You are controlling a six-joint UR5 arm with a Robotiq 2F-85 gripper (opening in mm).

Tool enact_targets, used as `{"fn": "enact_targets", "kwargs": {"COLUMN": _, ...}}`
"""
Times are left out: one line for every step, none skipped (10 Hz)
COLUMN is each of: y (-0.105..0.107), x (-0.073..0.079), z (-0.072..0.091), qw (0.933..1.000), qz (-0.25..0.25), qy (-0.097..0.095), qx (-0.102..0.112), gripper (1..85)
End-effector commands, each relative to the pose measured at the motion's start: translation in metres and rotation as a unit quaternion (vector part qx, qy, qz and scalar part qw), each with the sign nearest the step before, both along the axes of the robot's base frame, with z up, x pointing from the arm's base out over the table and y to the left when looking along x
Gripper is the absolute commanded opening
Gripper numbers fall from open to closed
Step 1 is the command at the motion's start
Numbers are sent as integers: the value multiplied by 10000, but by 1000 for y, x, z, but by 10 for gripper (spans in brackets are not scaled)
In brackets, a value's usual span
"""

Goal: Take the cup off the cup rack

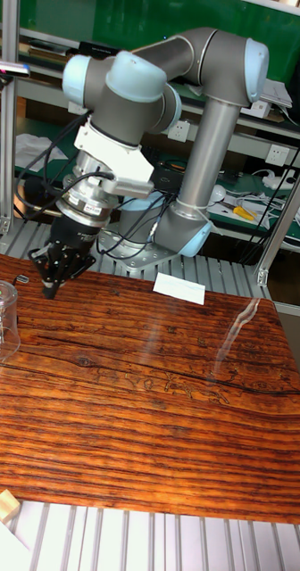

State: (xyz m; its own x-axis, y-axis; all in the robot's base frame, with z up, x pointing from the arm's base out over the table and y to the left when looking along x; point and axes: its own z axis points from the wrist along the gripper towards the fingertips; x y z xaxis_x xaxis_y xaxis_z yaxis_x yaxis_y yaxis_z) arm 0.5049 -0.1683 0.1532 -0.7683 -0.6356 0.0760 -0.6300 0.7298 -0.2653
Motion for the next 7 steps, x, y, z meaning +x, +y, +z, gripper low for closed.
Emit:
{"fn": "enact_targets", "kwargs": {"y": -9, "x": 24, "z": -4, "qw": 9994, "qz": 177, "qy": -223, "qx": -206, "gripper": 83}}
{"fn": "enact_targets", "kwargs": {"y": -10, "x": 29, "z": -5, "qw": 9991, "qz": 247, "qy": -274, "qx": -230, "gripper": 110}}
{"fn": "enact_targets", "kwargs": {"y": -12, "x": 32, "z": -4, "qw": 9986, "qz": 305, "qy": -303, "qx": -299, "gripper": 127}}
{"fn": "enact_targets", "kwargs": {"y": -18, "x": 39, "z": -3, "qw": 9974, "qz": 437, "qy": -356, "qx": -441, "gripper": 140}}
{"fn": "enact_targets", "kwargs": {"y": -18, "x": 44, "z": -5, "qw": 9968, "qz": 515, "qy": -404, "qx": -454, "gripper": 183}}
{"fn": "enact_targets", "kwargs": {"y": -17, "x": 47, "z": -6, "qw": 9965, "qz": 561, "qy": -430, "qx": -439, "gripper": 220}}
{"fn": "enact_targets", "kwargs": {"y": -18, "x": 50, "z": -5, "qw": 9959, "qz": 627, "qy": -466, "qx": -458, "gripper": 257}}
